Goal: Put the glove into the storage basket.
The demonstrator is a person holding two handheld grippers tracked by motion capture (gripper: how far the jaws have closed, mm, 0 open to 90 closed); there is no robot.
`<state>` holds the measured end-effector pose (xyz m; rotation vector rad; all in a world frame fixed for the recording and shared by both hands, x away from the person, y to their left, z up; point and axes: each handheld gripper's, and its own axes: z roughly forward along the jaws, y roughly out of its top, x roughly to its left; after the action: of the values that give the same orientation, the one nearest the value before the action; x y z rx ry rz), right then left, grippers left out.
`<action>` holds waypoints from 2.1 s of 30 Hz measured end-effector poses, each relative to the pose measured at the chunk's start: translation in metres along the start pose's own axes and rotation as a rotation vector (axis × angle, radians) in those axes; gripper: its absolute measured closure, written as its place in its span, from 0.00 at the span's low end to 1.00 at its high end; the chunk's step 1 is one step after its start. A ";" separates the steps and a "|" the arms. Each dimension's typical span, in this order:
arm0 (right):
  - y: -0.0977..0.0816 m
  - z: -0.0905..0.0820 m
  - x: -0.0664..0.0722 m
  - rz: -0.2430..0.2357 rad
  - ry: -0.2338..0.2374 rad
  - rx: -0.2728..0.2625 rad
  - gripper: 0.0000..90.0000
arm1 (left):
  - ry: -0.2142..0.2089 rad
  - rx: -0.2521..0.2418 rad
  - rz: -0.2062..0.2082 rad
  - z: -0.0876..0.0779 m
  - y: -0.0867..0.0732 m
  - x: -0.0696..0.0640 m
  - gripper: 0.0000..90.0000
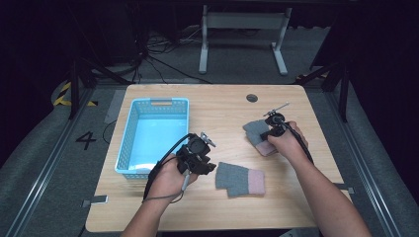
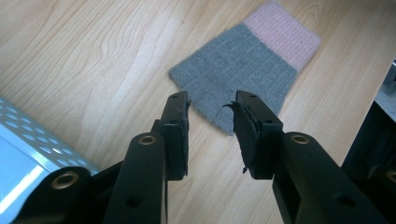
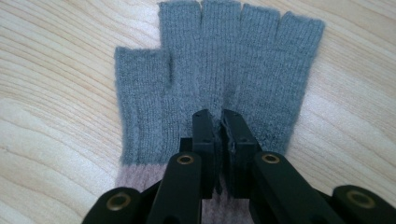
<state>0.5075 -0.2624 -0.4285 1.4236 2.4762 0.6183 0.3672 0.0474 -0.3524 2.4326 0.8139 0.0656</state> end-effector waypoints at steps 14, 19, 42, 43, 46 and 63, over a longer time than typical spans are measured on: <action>0.001 -0.011 -0.004 0.019 0.023 -0.022 0.95 | -0.003 -0.004 -0.003 -0.001 0.000 0.000 0.73; 0.002 -0.023 -0.005 0.024 0.044 -0.043 0.95 | -0.003 -0.006 -0.002 -0.001 0.000 0.000 0.73; -0.004 -0.080 0.013 -0.061 0.115 -0.085 0.95 | -0.001 -0.009 0.000 -0.003 0.000 0.000 0.72; -0.005 -0.082 0.016 -0.074 0.117 -0.082 0.95 | -0.001 -0.010 -0.001 -0.003 0.000 0.000 0.71; -0.008 -0.087 0.022 -0.098 0.123 -0.081 0.95 | -0.005 -0.011 -0.004 -0.003 0.000 0.000 0.71; -0.029 -0.114 0.070 -0.265 0.205 -0.075 0.95 | -0.012 -0.016 -0.003 -0.005 0.001 -0.003 0.71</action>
<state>0.4052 -0.2438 -0.3393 1.0258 2.7022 0.8244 0.3642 0.0479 -0.3474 2.4145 0.8080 0.0558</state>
